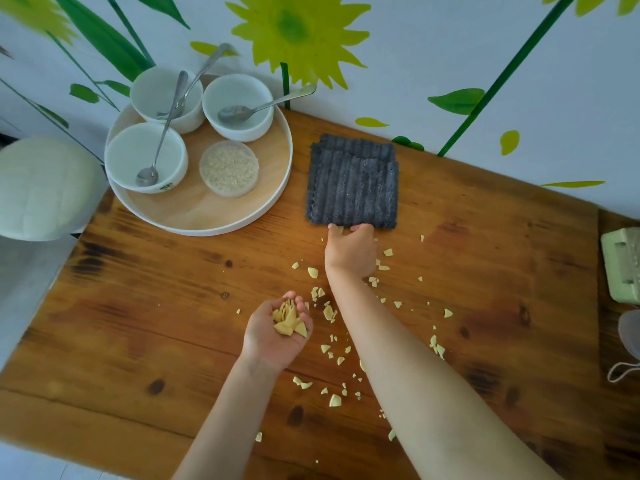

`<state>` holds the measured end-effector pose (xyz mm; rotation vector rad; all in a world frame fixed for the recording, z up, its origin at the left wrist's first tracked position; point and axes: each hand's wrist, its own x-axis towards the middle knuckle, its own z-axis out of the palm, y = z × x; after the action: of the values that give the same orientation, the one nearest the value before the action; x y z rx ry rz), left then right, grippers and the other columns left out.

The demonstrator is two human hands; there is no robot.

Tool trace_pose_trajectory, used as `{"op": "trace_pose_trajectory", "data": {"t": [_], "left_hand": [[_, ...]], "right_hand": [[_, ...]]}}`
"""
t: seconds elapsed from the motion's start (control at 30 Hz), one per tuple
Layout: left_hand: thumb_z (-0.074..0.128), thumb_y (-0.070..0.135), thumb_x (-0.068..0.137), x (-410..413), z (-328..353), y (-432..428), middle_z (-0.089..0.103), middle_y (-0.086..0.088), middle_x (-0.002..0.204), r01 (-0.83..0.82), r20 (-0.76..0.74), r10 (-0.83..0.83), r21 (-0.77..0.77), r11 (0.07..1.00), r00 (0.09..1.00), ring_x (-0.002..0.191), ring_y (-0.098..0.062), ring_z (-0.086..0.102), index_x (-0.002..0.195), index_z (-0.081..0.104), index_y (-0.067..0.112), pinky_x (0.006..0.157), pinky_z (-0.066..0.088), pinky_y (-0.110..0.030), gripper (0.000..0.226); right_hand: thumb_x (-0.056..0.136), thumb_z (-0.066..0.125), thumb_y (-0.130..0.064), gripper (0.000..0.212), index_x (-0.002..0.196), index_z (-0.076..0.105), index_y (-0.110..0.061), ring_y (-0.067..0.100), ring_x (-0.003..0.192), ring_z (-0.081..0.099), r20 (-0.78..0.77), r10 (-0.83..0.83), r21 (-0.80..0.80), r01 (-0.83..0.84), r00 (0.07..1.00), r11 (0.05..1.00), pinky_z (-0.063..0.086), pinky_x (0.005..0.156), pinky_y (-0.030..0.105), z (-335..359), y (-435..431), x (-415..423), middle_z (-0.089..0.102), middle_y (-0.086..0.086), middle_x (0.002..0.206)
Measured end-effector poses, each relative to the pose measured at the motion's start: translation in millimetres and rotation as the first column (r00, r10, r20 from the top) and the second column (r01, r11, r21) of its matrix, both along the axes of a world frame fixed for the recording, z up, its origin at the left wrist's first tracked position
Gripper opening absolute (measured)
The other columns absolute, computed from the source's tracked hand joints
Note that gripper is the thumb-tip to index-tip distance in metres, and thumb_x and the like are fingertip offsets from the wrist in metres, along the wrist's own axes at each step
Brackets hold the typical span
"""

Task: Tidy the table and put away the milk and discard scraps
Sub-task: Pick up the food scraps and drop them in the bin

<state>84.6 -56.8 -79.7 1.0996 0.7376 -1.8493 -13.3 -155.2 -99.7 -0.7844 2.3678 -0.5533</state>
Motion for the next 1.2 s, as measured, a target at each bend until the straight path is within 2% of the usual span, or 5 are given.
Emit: {"op": "trace_pose_trajectory", "data": {"t": [0.27, 0.53, 0.73, 0.93, 1.2], "left_hand": [[0.036, 0.013, 0.093, -1, 2, 0, 0.056, -0.004, 0.069, 0.008, -0.011, -0.008, -0.004, 1.0, 1.0, 0.062, -0.011, 0.05, 0.081, 0.057, 0.009, 0.048, 0.046, -0.018, 0.024], [0.037, 0.013, 0.092, -1, 6, 5, 0.055, -0.004, 0.07, 0.015, -0.008, -0.015, -0.02, 1.0, 1.0, 0.063, -0.011, 0.049, 0.08, 0.056, 0.008, 0.048, 0.045, -0.019, 0.023], [0.037, 0.012, 0.093, 6, 10, 10, 0.056, -0.003, 0.069, 0.007, 0.022, -0.006, -0.023, 1.0, 1.0, 0.062, -0.011, 0.05, 0.081, 0.056, 0.009, 0.053, 0.044, -0.019, 0.024], [0.037, 0.013, 0.094, 7, 12, 12, 0.057, -0.004, 0.069, 0.008, 0.05, -0.007, -0.028, 1.0, 0.999, 0.062, -0.01, 0.052, 0.082, 0.057, 0.008, 0.053, 0.045, -0.019, 0.024], [0.037, 0.011, 0.093, 1, 16, 10, 0.056, -0.003, 0.069, 0.044, 0.025, -0.043, -0.034, 0.998, 0.999, 0.062, -0.011, 0.05, 0.081, 0.056, 0.008, 0.057, 0.041, -0.019, 0.023]], "right_hand": [[0.088, 0.055, -0.02, 0.008, 0.087, 0.058, -0.012, 0.015, 0.066, 0.052, 0.281, 0.034, -0.001, -0.035, 0.959, 0.999, 0.039, 0.055, 0.025, 6, 1, -7, 0.055, -0.003, 0.071], [0.09, 0.036, 0.0, 0.026, 0.068, 0.035, -0.014, 0.005, 0.041, 0.038, 0.96, -0.019, 0.026, -0.02, 0.28, 0.999, 0.027, 0.034, 0.012, 31, 40, -44, 0.046, 0.0, 0.059], [0.085, 0.063, -0.024, 0.014, 0.089, 0.054, -0.014, 0.006, 0.054, 0.045, 0.322, 0.513, -0.059, -0.525, 0.795, 0.849, 0.039, 0.052, 0.019, 4, 50, -22, 0.049, -0.008, 0.066], [0.093, 0.051, -0.031, 0.021, 0.101, 0.052, -0.011, 0.015, 0.068, 0.052, -0.094, 0.813, 0.174, -0.795, 0.574, 0.582, 0.036, 0.049, 0.025, 0, 54, -1, 0.06, 0.001, 0.082], [0.094, 0.029, -0.007, 0.027, 0.074, 0.047, -0.007, 0.004, 0.037, 0.036, 0.921, 0.229, -0.189, -0.152, 0.315, 0.97, 0.026, 0.034, 0.013, 19, 85, -53, 0.053, -0.002, 0.054]]}}
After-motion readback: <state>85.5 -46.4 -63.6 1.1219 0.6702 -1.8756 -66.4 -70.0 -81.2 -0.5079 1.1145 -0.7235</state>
